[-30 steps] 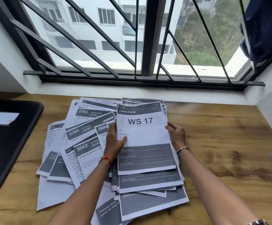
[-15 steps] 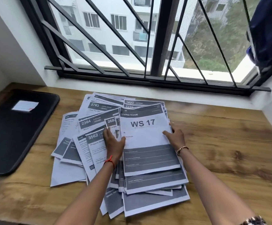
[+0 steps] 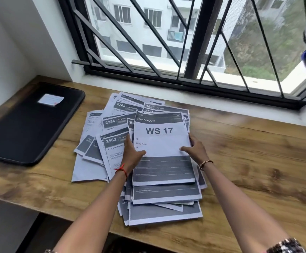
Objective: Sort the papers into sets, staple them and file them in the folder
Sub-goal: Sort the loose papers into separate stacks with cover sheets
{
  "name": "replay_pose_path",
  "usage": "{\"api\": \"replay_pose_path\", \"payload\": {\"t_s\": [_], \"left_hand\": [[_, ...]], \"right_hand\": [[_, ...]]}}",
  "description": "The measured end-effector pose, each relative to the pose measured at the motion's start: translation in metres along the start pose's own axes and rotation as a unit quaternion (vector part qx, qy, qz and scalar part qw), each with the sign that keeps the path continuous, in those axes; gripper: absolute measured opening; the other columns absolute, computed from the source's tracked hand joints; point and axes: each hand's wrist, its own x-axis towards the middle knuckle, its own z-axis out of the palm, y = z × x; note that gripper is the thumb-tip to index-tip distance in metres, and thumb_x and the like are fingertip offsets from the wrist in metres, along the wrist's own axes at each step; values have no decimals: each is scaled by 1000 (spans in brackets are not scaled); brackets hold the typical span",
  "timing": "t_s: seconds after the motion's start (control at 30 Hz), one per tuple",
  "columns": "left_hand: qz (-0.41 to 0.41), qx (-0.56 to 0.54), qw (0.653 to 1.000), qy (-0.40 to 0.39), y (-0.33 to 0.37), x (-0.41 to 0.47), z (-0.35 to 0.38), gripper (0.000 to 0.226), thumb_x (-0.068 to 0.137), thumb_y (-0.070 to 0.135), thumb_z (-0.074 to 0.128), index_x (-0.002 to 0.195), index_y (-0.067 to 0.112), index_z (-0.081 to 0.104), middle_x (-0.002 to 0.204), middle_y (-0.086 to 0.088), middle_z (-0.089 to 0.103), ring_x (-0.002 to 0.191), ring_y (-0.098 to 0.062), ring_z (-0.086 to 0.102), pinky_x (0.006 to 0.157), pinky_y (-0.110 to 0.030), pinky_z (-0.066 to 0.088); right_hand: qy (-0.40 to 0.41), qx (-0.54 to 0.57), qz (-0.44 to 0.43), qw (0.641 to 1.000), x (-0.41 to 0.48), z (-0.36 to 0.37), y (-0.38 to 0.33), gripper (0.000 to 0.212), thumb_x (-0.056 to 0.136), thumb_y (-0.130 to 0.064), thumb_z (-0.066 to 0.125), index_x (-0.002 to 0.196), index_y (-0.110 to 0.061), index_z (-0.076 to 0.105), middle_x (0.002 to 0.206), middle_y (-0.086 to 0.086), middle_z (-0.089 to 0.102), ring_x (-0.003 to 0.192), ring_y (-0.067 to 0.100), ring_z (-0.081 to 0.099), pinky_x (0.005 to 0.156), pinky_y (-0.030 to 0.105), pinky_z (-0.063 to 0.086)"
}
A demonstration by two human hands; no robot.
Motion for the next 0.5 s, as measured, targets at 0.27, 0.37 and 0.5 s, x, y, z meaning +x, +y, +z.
{"api": "replay_pose_path", "payload": {"t_s": [0.27, 0.37, 0.5], "left_hand": [[-49, -31, 996, 61, -4, 4, -23, 63, 77, 2, 70, 134, 2, 42, 128, -10, 54, 113, -26, 55, 98, -38, 45], [-41, -46, 998, 23, -3, 4, -33, 63, 78, -7, 65, 135, 3, 41, 124, -7, 56, 108, -25, 57, 97, -38, 46], [5, -30, 999, 33, -4, 0, -30, 67, 72, -13, 63, 133, 7, 44, 123, -13, 58, 106, -26, 57, 88, -32, 48]], "right_hand": [[-33, -11, -18, 999, -5, 15, -3, 80, 73, -5, 71, 143, -10, 32, 148, 5, 34, 135, 21, 35, 110, 29, 27], [-42, -15, -25, 999, -6, 19, -5, 80, 72, -4, 70, 142, -12, 33, 147, 5, 36, 133, 22, 36, 110, 32, 30], [-60, 3, -34, 998, -7, 27, -9, 84, 69, -4, 71, 143, -13, 33, 145, 6, 38, 132, 22, 39, 111, 39, 33]]}}
